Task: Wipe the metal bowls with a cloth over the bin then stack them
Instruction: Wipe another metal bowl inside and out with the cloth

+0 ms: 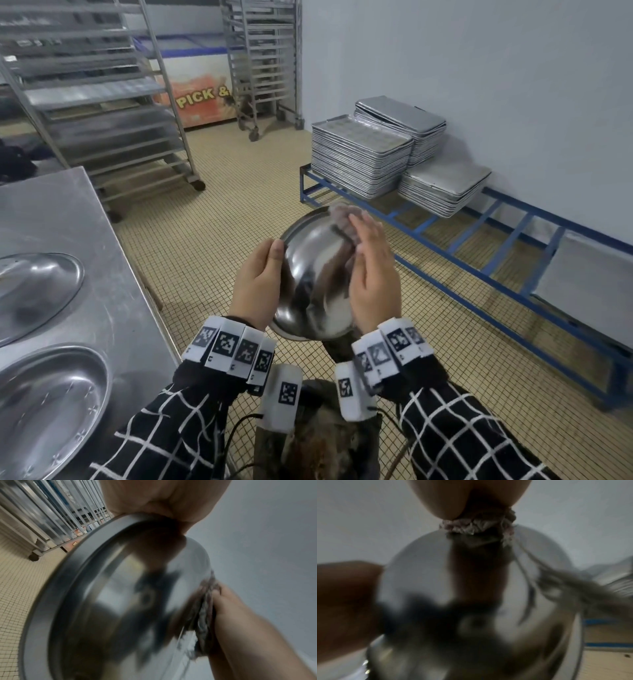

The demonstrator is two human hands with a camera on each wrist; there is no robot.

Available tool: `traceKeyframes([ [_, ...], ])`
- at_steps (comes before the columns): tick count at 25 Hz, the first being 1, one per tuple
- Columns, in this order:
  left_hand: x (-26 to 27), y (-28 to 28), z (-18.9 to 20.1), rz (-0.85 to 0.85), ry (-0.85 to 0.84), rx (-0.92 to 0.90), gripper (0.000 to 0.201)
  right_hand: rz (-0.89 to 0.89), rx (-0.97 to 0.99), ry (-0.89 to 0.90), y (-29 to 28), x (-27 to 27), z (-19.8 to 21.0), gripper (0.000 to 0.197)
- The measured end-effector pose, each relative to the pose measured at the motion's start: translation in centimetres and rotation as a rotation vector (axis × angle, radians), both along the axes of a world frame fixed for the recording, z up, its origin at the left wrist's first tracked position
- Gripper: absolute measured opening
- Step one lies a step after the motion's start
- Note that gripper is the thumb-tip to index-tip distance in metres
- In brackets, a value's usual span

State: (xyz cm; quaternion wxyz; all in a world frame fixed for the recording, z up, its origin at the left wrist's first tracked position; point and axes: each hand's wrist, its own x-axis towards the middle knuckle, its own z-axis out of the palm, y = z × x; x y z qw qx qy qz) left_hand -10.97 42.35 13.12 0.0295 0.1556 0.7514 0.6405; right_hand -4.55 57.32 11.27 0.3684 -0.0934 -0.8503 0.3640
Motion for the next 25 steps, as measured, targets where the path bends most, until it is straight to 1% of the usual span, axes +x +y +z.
traceKeyframes([
  [2,-0.4,-0.5,-0.4,-0.013,0.02,-0.037,0.032,-0.046,-0.122,-0.136,2.3,0.6,-0.8,0.045],
  [3,-0.6,-0.9,-0.6,-0.017,0.035,-0.066,0.032,-0.054,-0.152,-0.183,3.1,1.2,-1.3,0.042],
  [4,-0.8,-1.1,-0.7,-0.018,0.05,-0.1,0.031,-0.062,-0.161,-0.201,3.4,1.9,-1.5,0.04],
  [6,-0.8,-1.4,-0.8,-0.02,0.081,-0.184,0.028,-0.075,-0.147,-0.166,2.7,2.8,-1.2,0.036],
  [8,-0.4,-1.0,-0.7,-0.044,0.142,-0.276,0.026,-0.01,-0.059,-0.12,0.6,2.7,-0.4,0.034],
  [9,-0.1,-0.8,-0.6,-0.061,0.177,-0.295,0.025,0.034,0.033,-0.115,-0.6,2.4,-0.1,0.034],
  [11,0.2,-0.4,-0.2,-0.076,0.21,-0.238,0.027,0.075,0.227,-0.084,-2.3,1.6,-0.1,0.038],
  [12,0.2,-0.4,-0.1,-0.077,0.202,-0.184,0.027,0.066,0.268,-0.057,-2.4,1.3,-0.3,0.04],
  [13,0.2,-0.4,0.1,-0.073,0.185,-0.136,0.028,0.044,0.257,-0.034,-2.1,1.0,-0.4,0.04],
  [14,0.1,-0.6,0.1,-0.061,0.164,-0.102,0.028,0.009,0.183,-0.026,-1.7,1.0,-0.5,0.04],
  [16,0.0,-1.1,-0.1,-0.019,0.102,-0.047,0.029,-0.059,-0.102,-0.055,-0.5,1.4,-0.8,0.039],
  [17,-0.1,-1.3,-0.2,0.002,0.069,-0.023,0.029,-0.057,-0.237,-0.079,0.1,1.6,-1.3,0.039],
  [18,-0.1,-1.5,-0.3,0.017,0.049,-0.011,0.029,-0.04,-0.298,-0.091,0.3,2.0,-1.5,0.04],
  [19,-0.1,-1.5,-0.3,0.025,0.051,-0.02,0.029,-0.013,-0.282,-0.089,0.2,2.5,-1.5,0.042],
  [20,0.0,-1.4,-0.2,0.022,0.079,-0.055,0.028,0.021,-0.22,-0.087,-0.3,2.8,-1.5,0.044],
  [22,0.3,-0.9,-0.1,-0.001,0.196,-0.174,0.026,0.061,-0.014,-0.099,-2.4,2.8,-1.4,0.046],
  [23,0.6,-0.5,0.0,-0.011,0.253,-0.212,0.025,0.043,0.097,-0.097,-3.3,2.5,-1.3,0.047],
  [24,0.8,-0.2,0.0,-0.021,0.272,-0.205,0.023,0.004,0.18,-0.082,-4.0,2.3,-1.0,0.048],
  [25,1.0,0.0,0.1,-0.033,0.255,-0.154,0.023,-0.044,0.226,-0.056,-4.1,1.9,-0.7,0.048],
])
